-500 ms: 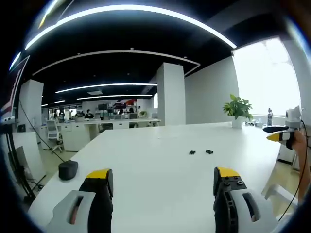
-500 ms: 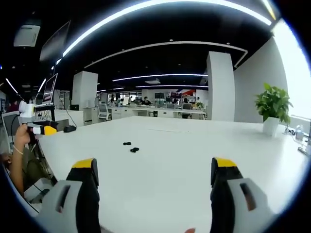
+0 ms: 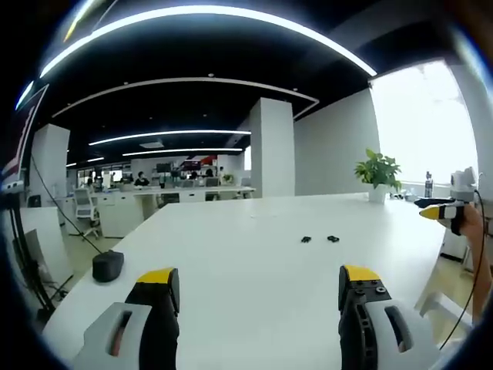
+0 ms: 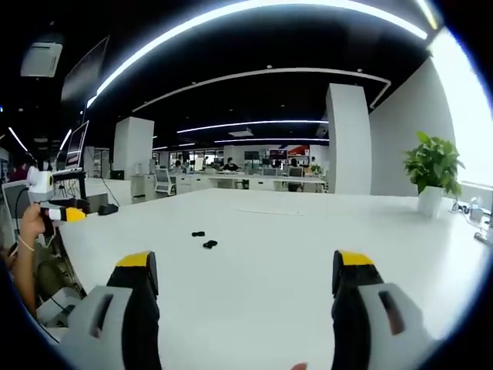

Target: Snap the two parts of the plastic buckle together until the buckle closes and remains connected.

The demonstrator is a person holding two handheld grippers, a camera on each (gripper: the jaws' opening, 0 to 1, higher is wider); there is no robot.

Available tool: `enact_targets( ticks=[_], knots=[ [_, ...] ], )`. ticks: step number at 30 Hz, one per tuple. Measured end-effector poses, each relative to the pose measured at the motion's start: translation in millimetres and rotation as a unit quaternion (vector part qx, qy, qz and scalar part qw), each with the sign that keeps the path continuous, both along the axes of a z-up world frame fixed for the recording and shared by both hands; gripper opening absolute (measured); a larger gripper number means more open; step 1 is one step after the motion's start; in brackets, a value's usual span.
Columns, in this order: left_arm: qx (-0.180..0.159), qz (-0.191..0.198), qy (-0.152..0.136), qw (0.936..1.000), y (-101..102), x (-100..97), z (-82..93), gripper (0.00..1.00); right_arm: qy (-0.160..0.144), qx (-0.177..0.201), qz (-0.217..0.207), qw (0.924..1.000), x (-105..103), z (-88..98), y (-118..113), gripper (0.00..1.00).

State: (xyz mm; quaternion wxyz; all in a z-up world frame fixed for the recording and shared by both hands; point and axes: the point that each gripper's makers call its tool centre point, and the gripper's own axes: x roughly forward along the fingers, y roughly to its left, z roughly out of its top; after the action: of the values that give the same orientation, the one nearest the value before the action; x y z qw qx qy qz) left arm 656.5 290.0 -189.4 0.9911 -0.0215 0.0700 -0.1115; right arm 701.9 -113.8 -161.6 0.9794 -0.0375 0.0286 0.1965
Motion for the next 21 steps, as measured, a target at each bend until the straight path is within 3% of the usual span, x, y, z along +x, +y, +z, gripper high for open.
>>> enact_targets(
  ticks=[12, 21],
  knots=[
    [-0.003, 0.004, 0.005, 1.0, 3, 1.4, -5.4, 0.86, -0.005, 0.023, 0.033, 0.9992, 18, 1.7, 19, 0.94],
    [-0.004, 0.0, 0.012, 0.9999, 2, 5.1, -10.1, 0.86, -0.006, 0.004, 0.05, 0.9987, 39, -4.2, 37, 0.95]
  ],
)
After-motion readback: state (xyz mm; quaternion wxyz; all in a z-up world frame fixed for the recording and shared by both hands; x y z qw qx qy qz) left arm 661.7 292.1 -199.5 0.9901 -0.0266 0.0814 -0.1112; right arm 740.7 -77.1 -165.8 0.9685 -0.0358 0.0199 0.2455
